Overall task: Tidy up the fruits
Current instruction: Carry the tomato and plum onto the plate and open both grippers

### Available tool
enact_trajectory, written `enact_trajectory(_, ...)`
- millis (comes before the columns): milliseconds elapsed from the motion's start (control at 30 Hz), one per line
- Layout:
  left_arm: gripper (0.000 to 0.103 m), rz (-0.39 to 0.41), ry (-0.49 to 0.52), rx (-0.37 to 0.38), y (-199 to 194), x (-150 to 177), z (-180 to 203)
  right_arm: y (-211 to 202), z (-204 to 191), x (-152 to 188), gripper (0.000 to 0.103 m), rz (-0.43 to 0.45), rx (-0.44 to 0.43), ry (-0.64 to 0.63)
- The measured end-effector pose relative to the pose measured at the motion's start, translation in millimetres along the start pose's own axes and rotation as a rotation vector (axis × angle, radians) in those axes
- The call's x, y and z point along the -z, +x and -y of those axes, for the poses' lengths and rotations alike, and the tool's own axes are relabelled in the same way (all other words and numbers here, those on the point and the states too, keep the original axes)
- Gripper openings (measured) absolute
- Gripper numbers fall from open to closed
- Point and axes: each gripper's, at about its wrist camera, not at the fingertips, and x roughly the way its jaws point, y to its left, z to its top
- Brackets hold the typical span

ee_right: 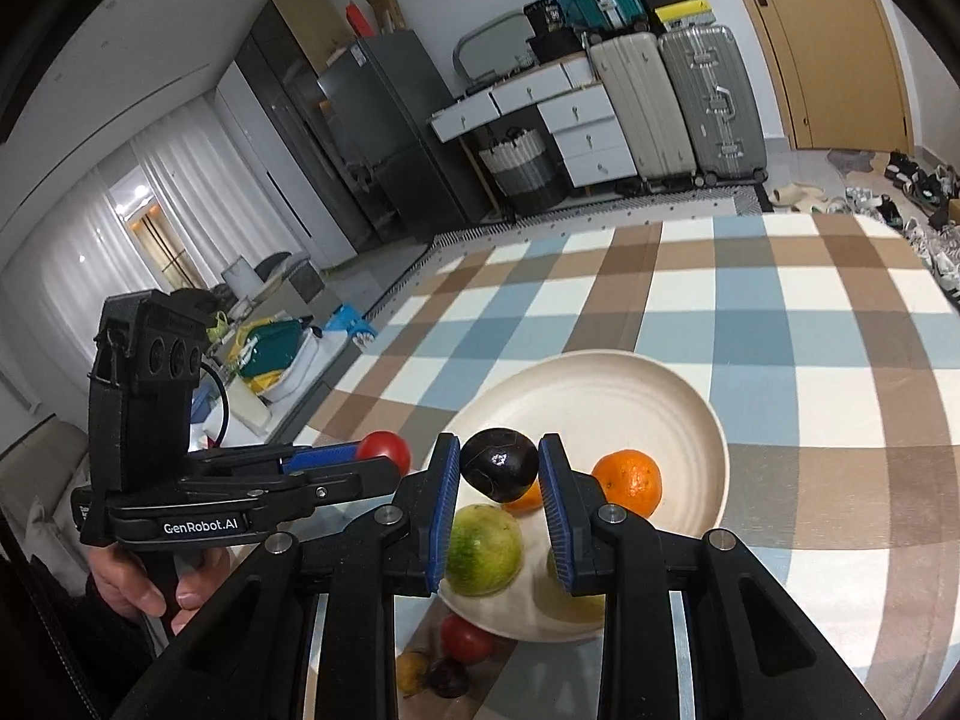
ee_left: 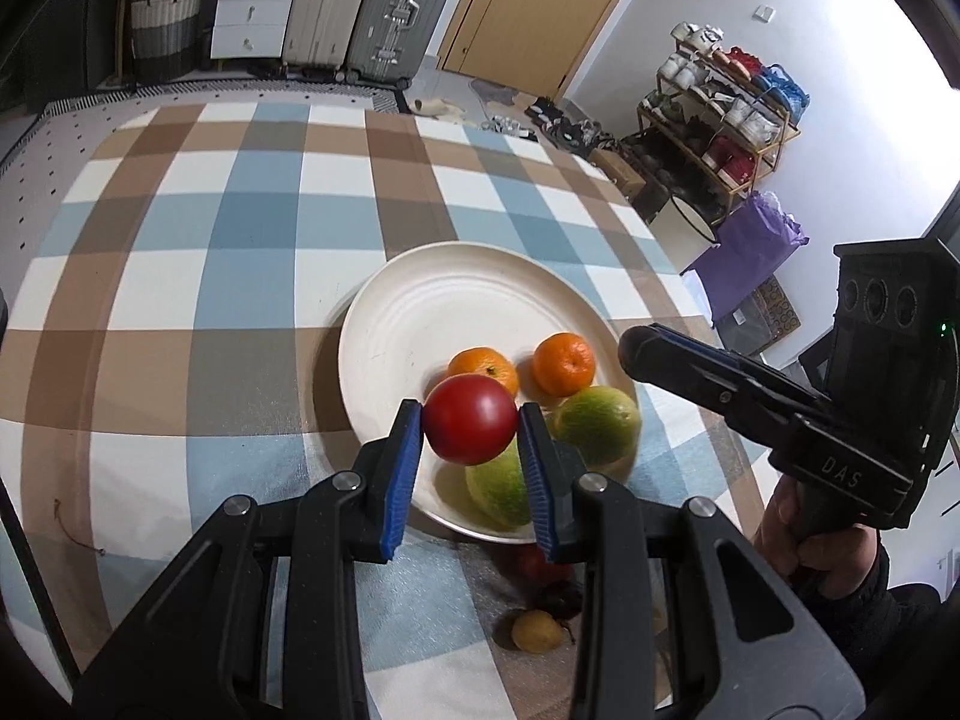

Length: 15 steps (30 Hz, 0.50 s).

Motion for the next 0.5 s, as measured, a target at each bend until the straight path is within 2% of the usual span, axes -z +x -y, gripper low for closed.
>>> enact_trajectory(367, 0.030, -0.052, -0.016, 0.018, 33.5, -0.6, -12.5, 31.7, 8.9, 3.6, 0.027, -0.065, 0.014, -0.004)
enact_trajectory(500, 0.030, -0.048, -0.015, 0.022, 35.2, -2.1, -11.8, 35.8, 11.0, 5.5, 0.028, -0.077, 0.035, -0.003)
